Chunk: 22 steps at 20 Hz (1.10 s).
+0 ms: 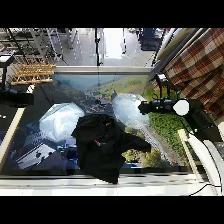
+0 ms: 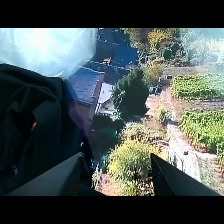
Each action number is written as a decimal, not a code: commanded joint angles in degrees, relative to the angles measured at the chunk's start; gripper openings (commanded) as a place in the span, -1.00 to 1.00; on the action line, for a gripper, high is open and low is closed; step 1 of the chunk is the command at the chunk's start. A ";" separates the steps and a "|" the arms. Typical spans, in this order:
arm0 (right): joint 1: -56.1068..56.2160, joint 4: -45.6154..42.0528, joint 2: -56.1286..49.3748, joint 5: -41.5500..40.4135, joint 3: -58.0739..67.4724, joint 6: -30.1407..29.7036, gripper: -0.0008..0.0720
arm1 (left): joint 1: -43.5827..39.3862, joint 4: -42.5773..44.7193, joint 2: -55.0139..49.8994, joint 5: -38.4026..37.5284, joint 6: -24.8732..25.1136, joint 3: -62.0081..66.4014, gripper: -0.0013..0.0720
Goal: Fold the clothes and pants, and hang the long-sleeved shirts on hangers.
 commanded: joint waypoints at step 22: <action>-0.22 1.68 -0.02 8.94 -0.04 3.87 -0.08 | -0.09 -12.90 -5.70 0.22 0.00 -0.02 0.51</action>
